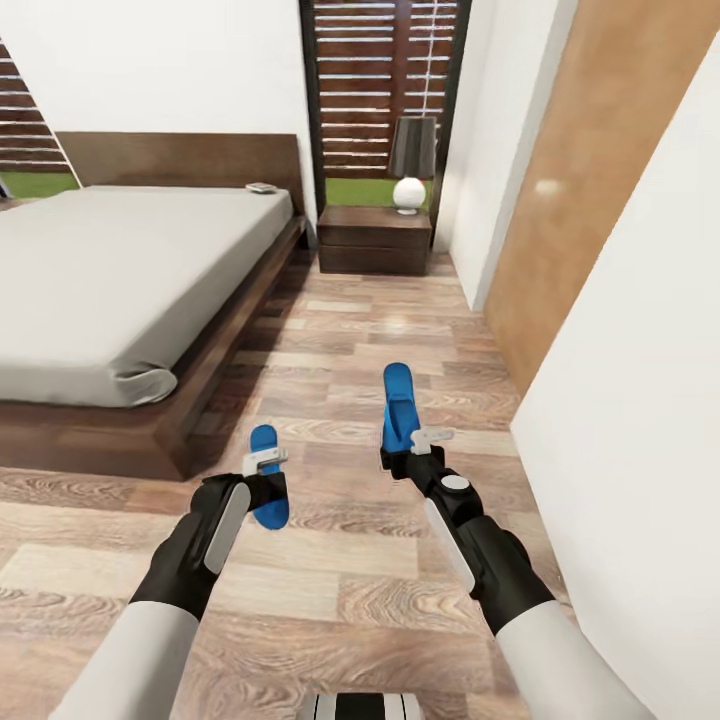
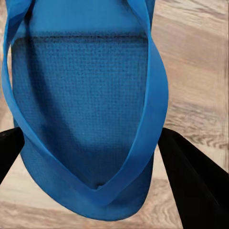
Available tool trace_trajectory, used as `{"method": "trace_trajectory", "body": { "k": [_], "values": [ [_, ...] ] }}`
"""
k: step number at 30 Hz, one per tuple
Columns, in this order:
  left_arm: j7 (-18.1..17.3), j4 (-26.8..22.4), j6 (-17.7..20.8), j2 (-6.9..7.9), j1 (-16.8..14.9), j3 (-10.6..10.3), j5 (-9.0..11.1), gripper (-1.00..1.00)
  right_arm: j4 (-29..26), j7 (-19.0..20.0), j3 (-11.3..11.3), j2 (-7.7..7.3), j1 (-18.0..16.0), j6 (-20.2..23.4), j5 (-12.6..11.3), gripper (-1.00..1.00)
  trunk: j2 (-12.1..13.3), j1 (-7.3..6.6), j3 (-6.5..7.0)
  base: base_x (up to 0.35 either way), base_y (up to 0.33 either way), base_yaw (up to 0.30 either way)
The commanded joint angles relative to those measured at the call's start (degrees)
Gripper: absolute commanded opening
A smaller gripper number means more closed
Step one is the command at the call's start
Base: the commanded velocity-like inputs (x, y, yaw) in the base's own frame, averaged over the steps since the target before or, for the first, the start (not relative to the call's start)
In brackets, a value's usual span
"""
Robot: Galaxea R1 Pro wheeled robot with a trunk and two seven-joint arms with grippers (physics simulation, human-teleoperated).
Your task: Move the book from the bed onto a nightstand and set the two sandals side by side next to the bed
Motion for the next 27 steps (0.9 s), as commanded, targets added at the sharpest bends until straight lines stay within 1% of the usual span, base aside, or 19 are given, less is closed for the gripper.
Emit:
{"method": "trace_trajectory", "body": {
  "k": [1, 10, 14, 20, 21, 23, 27],
  "values": [
    [0.5, -0.1, 0.2, 0.03, 0.0, 0.0, 0.6, -1.00, -0.1, -0.5, 0.2, -0.02, 0.0, 0.2, -0.6, -1.00, 0.0, 0.00, 0.18, 0.331, 0.000, -0.273],
    [0.5, 0.1, 0.2, 0.04, 0.0, 0.0, 0.6, -1.00, 0.0, -0.5, 0.2, 0.00, 0.0, 0.2, -0.6, -1.00, 0.1, -0.23, 2.17, 0.331, 0.000, -0.271],
    [0.5, 0.1, 0.2, 0.11, 0.0, 0.0, 0.6, -1.00, 0.0, -0.5, 0.2, 0.02, 0.0, 0.2, -0.6, -1.00, 0.1, -0.23, 2.17, 0.331, 0.000, -0.264],
    [0.5, 0.1, 0.2, 0.11, 0.0, 0.0, 0.6, -1.00, 0.0, -0.5, 0.2, 0.01, 0.0, 0.2, -0.6, -1.00, 0.2, -0.38, 3.50, 0.331, 0.000, -0.238],
    [0.5, 0.1, 0.2, 0.12, 0.0, 0.0, 0.6, -1.00, 0.0, -0.5, 0.2, 0.02, 0.0, 0.2, -0.6, -1.00, 0.2, -0.41, 3.72, 0.331, 0.000, -0.131],
    [0.5, 0.1, 0.2, 0.13, 0.0, 0.0, 0.7, -1.00, 0.0, -0.5, 0.2, 0.03, 0.0, 0.2, -0.6, -1.00, 0.2, -0.41, 3.71, 0.331, 0.000, -0.032],
    [0.5, 0.1, 0.2, 0.13, 0.0, 0.0, 0.7, -1.00, 0.0, -0.5, 0.2, 0.03, 0.0, 0.3, -0.6, -1.00, 0.2, -0.41, 3.62, 0.331, 0.000, 0.161]
  ]
}}
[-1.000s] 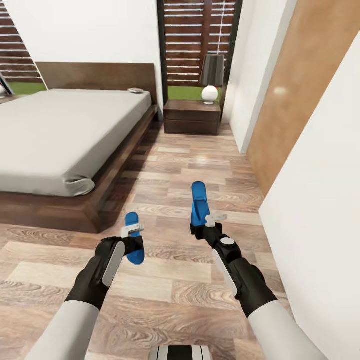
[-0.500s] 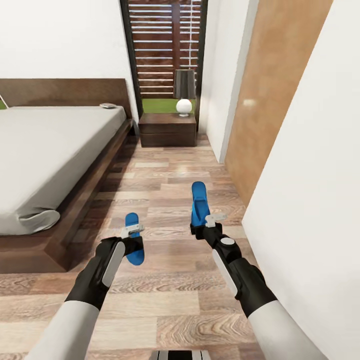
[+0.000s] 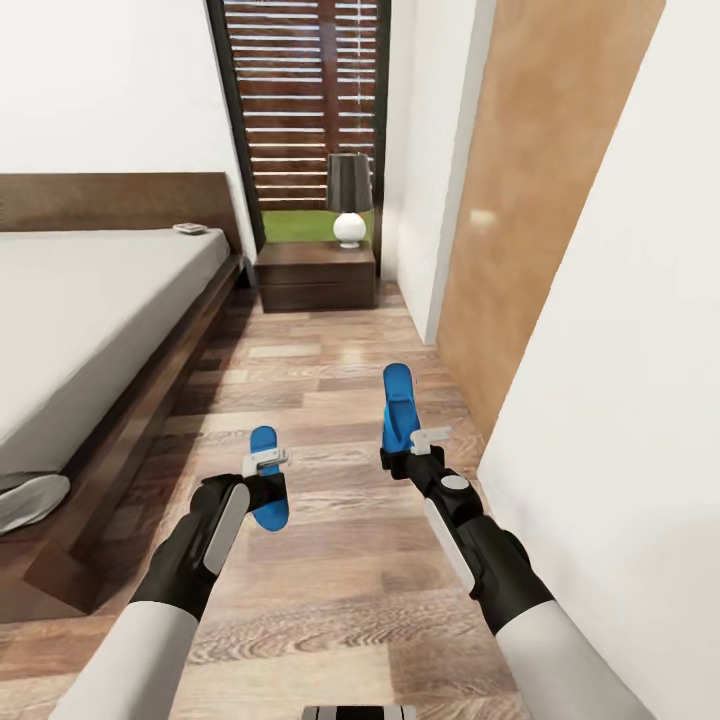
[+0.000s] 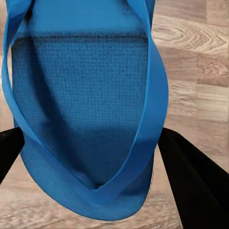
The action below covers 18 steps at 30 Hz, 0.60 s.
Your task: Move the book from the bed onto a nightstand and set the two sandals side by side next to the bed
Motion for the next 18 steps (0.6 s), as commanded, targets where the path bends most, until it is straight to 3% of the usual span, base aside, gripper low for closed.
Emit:
{"method": "trace_trajectory", "body": {
  "k": [1, 12, 18],
  "values": [
    [0.5, -0.1, 0.2, 0.02, 0.0, -0.1, 0.6, -1.00, -0.1, -0.5, 0.1, -0.03, 0.0, 0.2, -0.6, -1.00, 0.0, 0.02, -0.06, 0.331, 0.000, 0.086],
    [0.5, -0.1, 0.2, 0.09, 0.0, -0.1, 0.6, -1.00, -0.1, -0.4, 0.1, -0.03, 0.0, 0.2, -0.6, -1.00, 0.0, 0.02, -0.07, 0.331, 0.000, 0.022],
    [0.5, -0.1, 0.2, 0.09, 0.0, -0.1, 0.7, -1.00, -0.1, -0.5, 0.1, -0.03, 0.0, 0.2, -0.6, -1.00, 0.0, 0.02, -0.07, 0.331, 0.000, 0.190]
  ]
}}
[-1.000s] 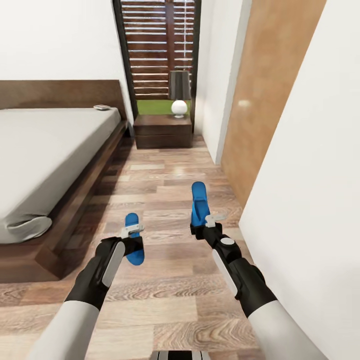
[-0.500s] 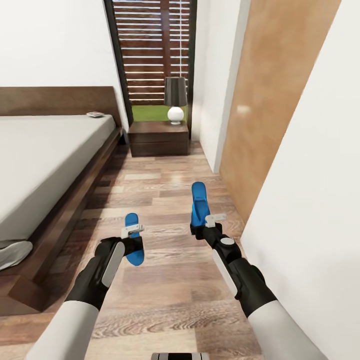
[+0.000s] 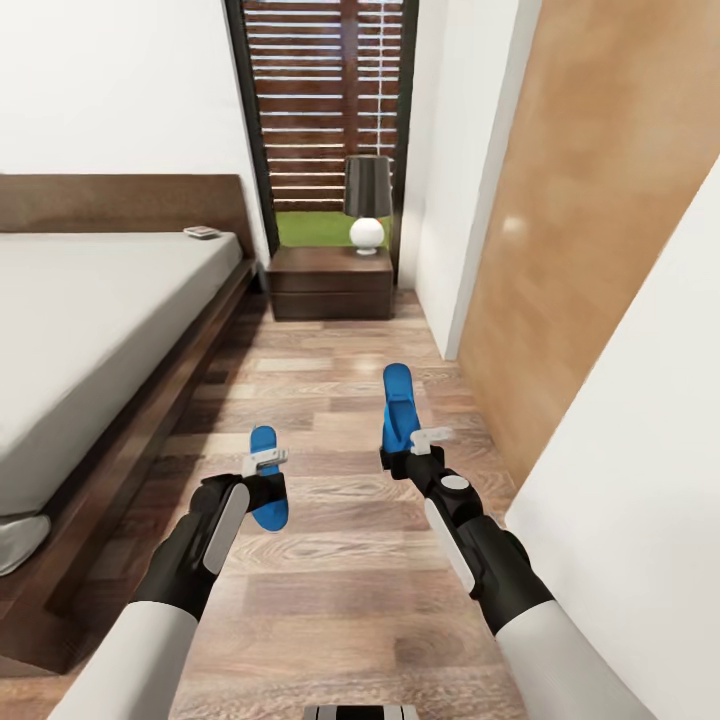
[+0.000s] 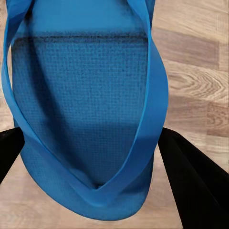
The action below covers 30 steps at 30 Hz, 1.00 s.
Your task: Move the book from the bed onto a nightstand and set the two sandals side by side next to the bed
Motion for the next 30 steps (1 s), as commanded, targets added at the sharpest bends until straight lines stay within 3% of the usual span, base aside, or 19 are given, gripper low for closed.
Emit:
{"method": "trace_trajectory", "body": {
  "k": [1, 30],
  "values": [
    [0.5, -0.1, 0.2, 0.00, 0.0, -0.1, 0.6, -1.00, -0.1, -0.5, 0.1, -0.03, 0.0, 0.2, -0.6, -1.00, 0.0, 0.02, -0.05, 0.331, 0.000, 0.092],
    [0.4, 0.1, 0.1, 0.35, 0.0, 0.2, 0.6, -1.00, -0.1, -0.5, 0.5, -0.64, 0.0, 0.2, -0.6, -1.00, 0.0, 0.02, -0.05, 0.332, 0.000, 0.005]
  ]
}}
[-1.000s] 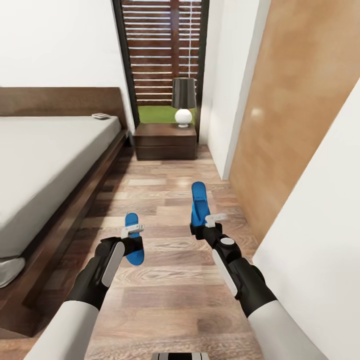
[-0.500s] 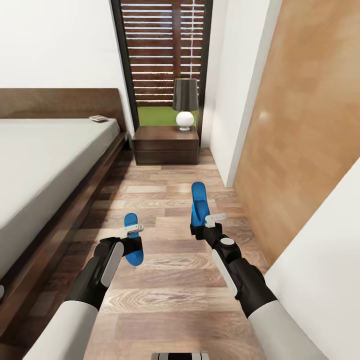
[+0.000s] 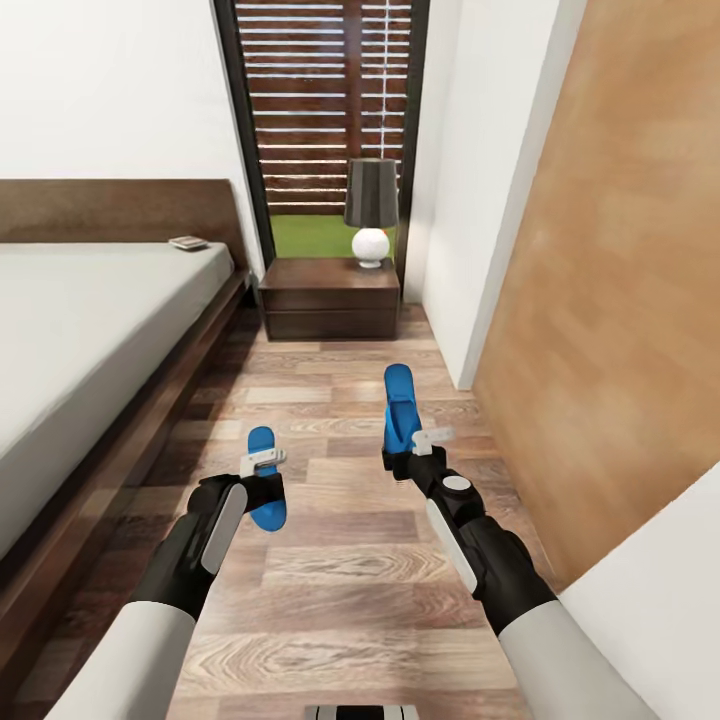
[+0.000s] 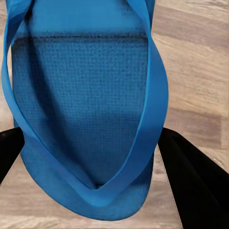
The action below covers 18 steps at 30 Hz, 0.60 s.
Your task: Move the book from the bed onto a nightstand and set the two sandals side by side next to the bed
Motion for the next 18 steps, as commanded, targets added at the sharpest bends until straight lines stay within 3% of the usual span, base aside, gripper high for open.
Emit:
{"method": "trace_trajectory", "body": {
  "k": [1, 11, 18],
  "values": [
    [0.5, -0.1, 0.2, 0.01, 0.0, -0.1, 0.6, -1.00, -0.1, -0.5, 0.1, -0.03, 0.0, 0.2, -0.6, -1.00, 0.0, 0.02, -0.05, 0.332, 0.000, 0.000],
    [0.5, -0.1, 0.2, 0.09, 0.0, 0.0, 0.6, -1.00, -0.1, -0.5, 0.1, -0.03, 0.0, 0.2, -0.6, -1.00, 0.0, 0.02, -0.05, 0.332, 0.000, 0.001],
    [0.5, -0.1, 0.2, 0.14, 0.0, 0.0, 0.6, -1.00, -0.1, -0.5, 0.1, -0.03, 0.0, 0.2, -0.5, -1.00, 0.0, 0.02, -0.05, 0.332, 0.000, 0.081]
  ]
}}
